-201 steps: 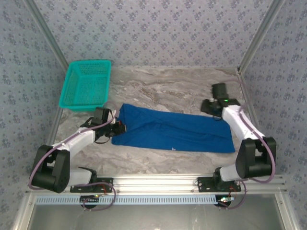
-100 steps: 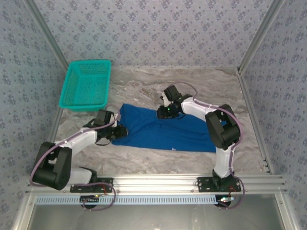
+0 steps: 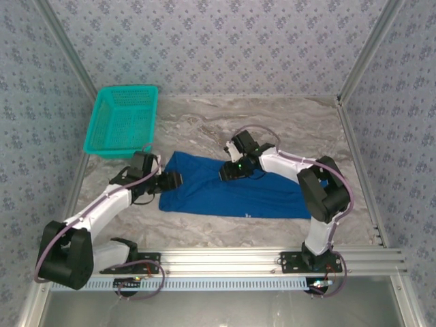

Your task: Fold the inside-out t-shirt

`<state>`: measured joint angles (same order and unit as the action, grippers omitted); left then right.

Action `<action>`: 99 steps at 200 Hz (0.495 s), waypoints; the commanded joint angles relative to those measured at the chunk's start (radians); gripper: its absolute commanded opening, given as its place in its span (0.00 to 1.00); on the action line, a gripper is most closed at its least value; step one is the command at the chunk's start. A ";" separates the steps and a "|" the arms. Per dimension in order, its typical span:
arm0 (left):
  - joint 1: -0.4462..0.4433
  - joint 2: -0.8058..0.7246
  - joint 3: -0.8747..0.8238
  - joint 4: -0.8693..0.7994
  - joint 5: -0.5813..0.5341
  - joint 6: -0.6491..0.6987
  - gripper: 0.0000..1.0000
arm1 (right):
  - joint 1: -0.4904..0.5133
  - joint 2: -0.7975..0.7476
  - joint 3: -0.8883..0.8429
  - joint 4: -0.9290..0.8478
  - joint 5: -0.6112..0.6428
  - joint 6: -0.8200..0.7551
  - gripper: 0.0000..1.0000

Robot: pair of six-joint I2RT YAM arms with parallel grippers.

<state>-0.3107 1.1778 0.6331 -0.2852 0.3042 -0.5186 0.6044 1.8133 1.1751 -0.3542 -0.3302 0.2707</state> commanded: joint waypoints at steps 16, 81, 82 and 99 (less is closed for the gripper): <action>0.038 0.039 0.065 0.017 -0.044 -0.017 0.57 | 0.064 0.115 0.178 0.059 -0.014 -0.076 0.48; 0.074 0.043 0.072 0.005 -0.033 0.011 0.57 | 0.078 0.264 0.325 0.005 -0.055 -0.124 0.44; 0.074 0.043 0.071 0.005 -0.032 0.011 0.57 | 0.079 0.265 0.327 0.005 -0.055 -0.124 0.44; 0.076 0.048 0.071 0.006 -0.026 0.014 0.57 | 0.081 0.285 0.344 -0.002 -0.056 -0.129 0.41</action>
<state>-0.2420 1.2140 0.6762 -0.2768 0.2722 -0.5220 0.6777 2.0647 1.4700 -0.3199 -0.3607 0.1757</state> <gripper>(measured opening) 0.570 0.434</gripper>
